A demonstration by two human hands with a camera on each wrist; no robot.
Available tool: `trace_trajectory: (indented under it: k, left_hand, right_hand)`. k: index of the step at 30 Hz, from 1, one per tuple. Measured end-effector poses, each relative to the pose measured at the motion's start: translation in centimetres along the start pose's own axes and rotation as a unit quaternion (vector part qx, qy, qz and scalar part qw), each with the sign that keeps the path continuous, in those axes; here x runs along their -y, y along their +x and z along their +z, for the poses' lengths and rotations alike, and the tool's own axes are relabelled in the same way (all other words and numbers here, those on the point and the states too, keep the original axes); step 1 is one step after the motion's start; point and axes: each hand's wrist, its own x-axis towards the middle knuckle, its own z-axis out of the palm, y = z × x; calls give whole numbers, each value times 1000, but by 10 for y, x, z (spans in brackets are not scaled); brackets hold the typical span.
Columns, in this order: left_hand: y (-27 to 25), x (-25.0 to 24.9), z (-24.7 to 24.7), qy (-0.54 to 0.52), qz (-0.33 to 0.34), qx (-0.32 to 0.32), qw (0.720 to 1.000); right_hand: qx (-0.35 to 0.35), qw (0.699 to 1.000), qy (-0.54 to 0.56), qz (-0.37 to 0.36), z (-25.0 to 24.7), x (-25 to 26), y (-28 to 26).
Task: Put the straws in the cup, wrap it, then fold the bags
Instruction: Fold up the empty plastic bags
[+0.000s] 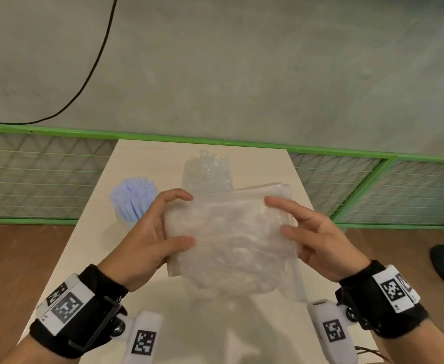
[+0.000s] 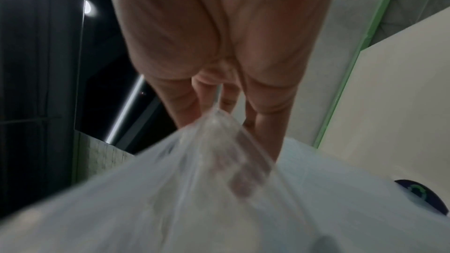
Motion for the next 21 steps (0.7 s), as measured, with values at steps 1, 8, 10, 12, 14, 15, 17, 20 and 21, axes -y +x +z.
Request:
trace_trajectory:
  k: [1,8,10,12,14,15,17,20,21]
  left_hand:
    - [0,-2,0,19,17,-11,1000]
    - [-2,-3,-4,31,-8,-5,999]
    - [-4,-2,1,57,-6,13,998]
    - [-5,-2,2,67,-1,23,997]
    - [-6,-4,1,71,2,32,997]
    - [-6,-6,0,71,3,39,997]
    - [-7,-9,-1,71,4,53,996]
    - [-8,-13,0,59,-9,58,997]
    - [-7,-15,1,54,-6,52,997]
  right_hand:
    - [24,999,-31,5,-1,1,-1]
    - [54,989,-136,-11,1,5,1]
    - [44,993,-112,-22,5,4,1]
    - [49,985,-161,-42,5,4,0]
    - [62,970,-234,-36,2,7,0]
    - [72,961,-264,-33,0,10,0]
    - [102,959,-263,-28,-5,17,-1]
    - [111,974,-189,-63,-10,28,2]
    - [106,984,-118,-79,-13,29,4]
